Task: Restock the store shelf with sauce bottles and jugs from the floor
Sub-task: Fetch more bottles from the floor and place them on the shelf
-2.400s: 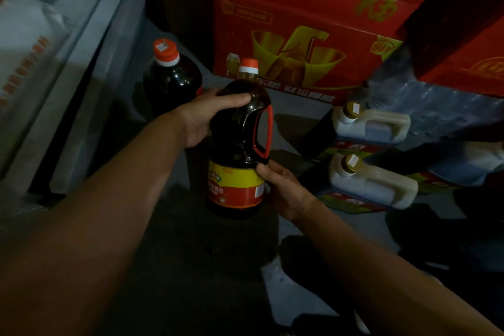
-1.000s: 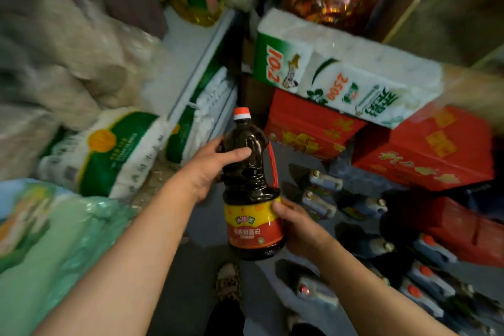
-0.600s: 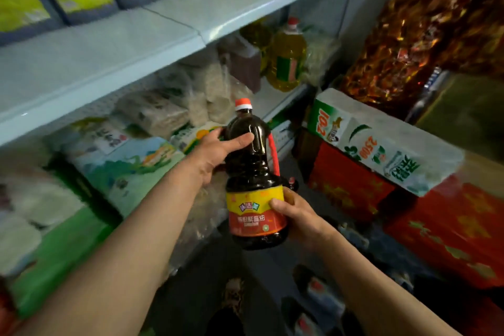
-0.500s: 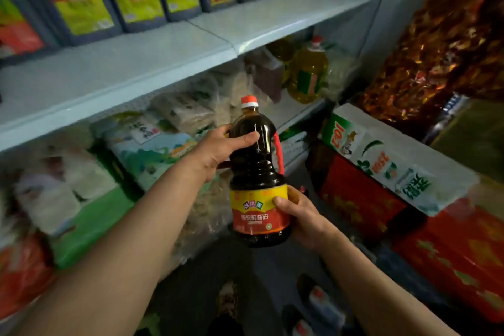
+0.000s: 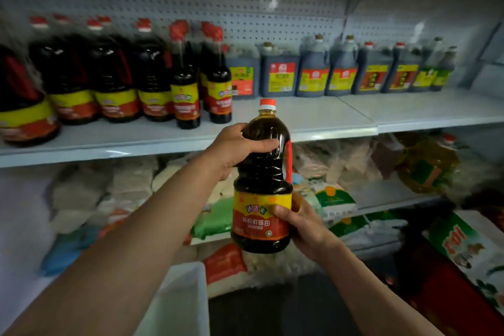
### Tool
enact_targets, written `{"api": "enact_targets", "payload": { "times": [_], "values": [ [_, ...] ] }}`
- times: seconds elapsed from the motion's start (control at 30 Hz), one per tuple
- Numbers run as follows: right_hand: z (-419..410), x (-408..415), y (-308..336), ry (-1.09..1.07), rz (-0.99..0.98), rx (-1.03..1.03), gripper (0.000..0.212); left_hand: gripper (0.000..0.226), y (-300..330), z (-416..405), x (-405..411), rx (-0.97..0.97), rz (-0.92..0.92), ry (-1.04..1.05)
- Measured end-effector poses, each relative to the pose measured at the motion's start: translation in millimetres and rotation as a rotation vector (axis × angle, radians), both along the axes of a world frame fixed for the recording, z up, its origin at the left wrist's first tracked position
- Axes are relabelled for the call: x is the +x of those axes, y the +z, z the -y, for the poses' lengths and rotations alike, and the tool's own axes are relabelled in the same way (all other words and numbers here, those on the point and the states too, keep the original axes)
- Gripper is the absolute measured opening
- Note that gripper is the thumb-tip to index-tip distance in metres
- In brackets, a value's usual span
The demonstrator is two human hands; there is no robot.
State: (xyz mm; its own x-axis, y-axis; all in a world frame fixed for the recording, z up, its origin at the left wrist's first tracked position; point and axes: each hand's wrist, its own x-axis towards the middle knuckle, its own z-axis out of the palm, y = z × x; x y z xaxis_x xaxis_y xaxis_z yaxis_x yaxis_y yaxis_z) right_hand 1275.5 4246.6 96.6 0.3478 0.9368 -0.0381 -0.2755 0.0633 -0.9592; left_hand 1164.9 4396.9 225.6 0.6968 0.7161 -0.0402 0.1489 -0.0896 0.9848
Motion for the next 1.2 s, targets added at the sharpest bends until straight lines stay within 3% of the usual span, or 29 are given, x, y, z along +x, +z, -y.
{"api": "enact_targets", "payload": {
  "times": [0.1, 0.23, 0.33, 0.5, 0.77, 0.9, 1.2],
  "values": [
    [-59, -48, 14, 0.067, 0.051, 0.023, 0.076, 0.034, 14, -47, -63, 0.035, 0.009, 0.051],
    [-138, -109, 31, 0.131, 0.072, 0.029, 0.088, 0.033, 26, -110, -142, 0.060, 0.029, 0.156],
    [-195, -145, 39, 0.147, 0.098, 0.057, 0.067, 0.043, 35, -155, -185, 0.064, 0.055, 0.218],
    [-273, -180, 56, 0.158, 0.144, 0.073, 0.058, 0.050, 56, -220, -229, 0.135, 0.096, 0.234],
    [-363, -199, 90, 0.138, 0.350, 0.113, 0.070, 0.066, 70, -294, -267, 0.264, 0.224, 0.211],
    [-393, -196, 90, 0.110, 0.421, 0.069, 0.082, 0.075, 64, -322, -269, 0.342, 0.202, 0.190],
    [-433, -192, 61, 0.043, 0.475, 0.044, 0.074, 0.092, 39, -371, -257, 0.361, 0.133, 0.137]
  ]
}}
